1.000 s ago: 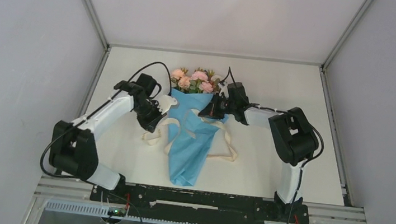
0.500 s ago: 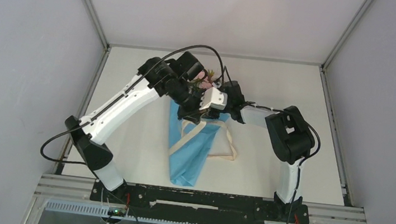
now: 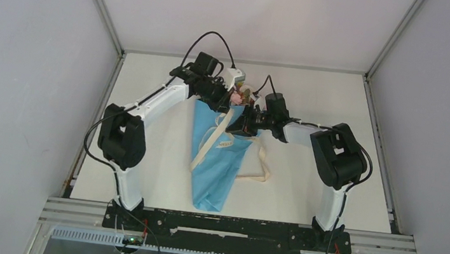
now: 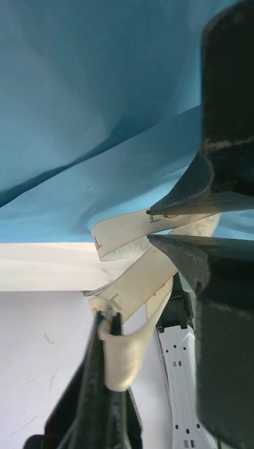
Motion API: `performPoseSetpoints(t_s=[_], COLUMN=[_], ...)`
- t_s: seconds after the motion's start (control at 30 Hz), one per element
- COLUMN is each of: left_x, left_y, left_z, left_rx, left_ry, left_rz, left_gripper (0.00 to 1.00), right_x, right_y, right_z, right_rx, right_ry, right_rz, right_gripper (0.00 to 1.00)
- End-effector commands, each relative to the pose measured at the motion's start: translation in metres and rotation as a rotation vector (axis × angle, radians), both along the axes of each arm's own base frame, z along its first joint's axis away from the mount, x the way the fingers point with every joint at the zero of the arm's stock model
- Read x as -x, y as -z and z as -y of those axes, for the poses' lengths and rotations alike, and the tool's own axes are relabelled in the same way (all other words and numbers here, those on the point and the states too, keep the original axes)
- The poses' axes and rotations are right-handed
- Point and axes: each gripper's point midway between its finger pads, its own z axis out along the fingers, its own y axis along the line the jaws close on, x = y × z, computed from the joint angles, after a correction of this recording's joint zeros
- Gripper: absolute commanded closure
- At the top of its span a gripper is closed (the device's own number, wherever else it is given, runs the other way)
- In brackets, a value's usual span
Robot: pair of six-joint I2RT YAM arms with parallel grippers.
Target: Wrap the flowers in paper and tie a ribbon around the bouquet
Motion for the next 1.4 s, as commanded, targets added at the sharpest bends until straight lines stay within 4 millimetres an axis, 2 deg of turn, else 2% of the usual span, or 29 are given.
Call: performPoseSetpoints(t_s=[0.0,0.17,0.33,0.4,0.5,0.67,0.9,0.97,1.0,1.13,1.17,1.27,1.3,1.37], left_x=[-0.028,-0.04,-0.032,-0.027,-0.021,-0.019,-0.016,-0.016,-0.017,-0.018,-0.018,-0.016,-0.016,-0.014], left_y=[-0.005,0.024,0.046,0.048,0.05,0.05,0.048,0.046,0.046,0.042,0.042,0.038,0.034,0.024], left_z=[0.009,0.002,0.006,0.008,0.012,0.012,0.013,0.014,0.015,0.012,0.011,0.003,-0.004,-0.021], left_rx=[0.032,-0.032,-0.026,-0.007,0.018,0.024,0.038,0.046,0.046,0.044,0.043,0.017,-0.003,-0.04], left_ry=[-0.08,-0.104,-0.098,-0.099,-0.094,-0.097,-0.097,-0.1,-0.101,-0.11,-0.11,-0.128,-0.13,-0.132], left_rz=[0.097,0.113,0.04,0.018,-0.014,-0.023,-0.036,-0.037,-0.036,-0.025,-0.024,-0.033,-0.03,-0.036], left_gripper=[1.0,1.0,1.0,1.0,1.0,1.0,1.0,1.0,1.0,1.0,1.0,1.0,0.94,0.68], right_x=[-0.002,0.0,-0.008,-0.013,-0.019,-0.035,-0.043,-0.045,-0.045,-0.046,-0.047,-0.048,-0.047,-0.047], right_y=[-0.024,-0.028,-0.041,-0.045,-0.046,-0.035,-0.03,-0.027,-0.024,-0.019,-0.019,-0.019,-0.019,-0.021], right_z=[0.001,0.004,0.013,0.014,0.009,0.004,0.0,-0.003,-0.003,-0.002,-0.001,0.004,0.006,0.009], right_rx=[-0.064,-0.084,-0.094,-0.092,-0.108,-0.064,-0.052,-0.045,-0.044,-0.04,-0.036,-0.028,-0.022,-0.009], right_ry=[0.003,-0.003,0.053,0.084,0.11,0.17,0.18,0.177,0.177,0.183,0.188,0.191,0.189,0.186], right_rz=[0.054,0.084,0.14,0.153,0.161,0.127,0.117,0.11,0.103,0.088,0.087,0.085,0.084,0.096], right_gripper=[0.71,0.65,0.57,0.49,0.45,0.44,0.45,0.51,0.57,0.87,0.97,1.0,1.0,1.0])
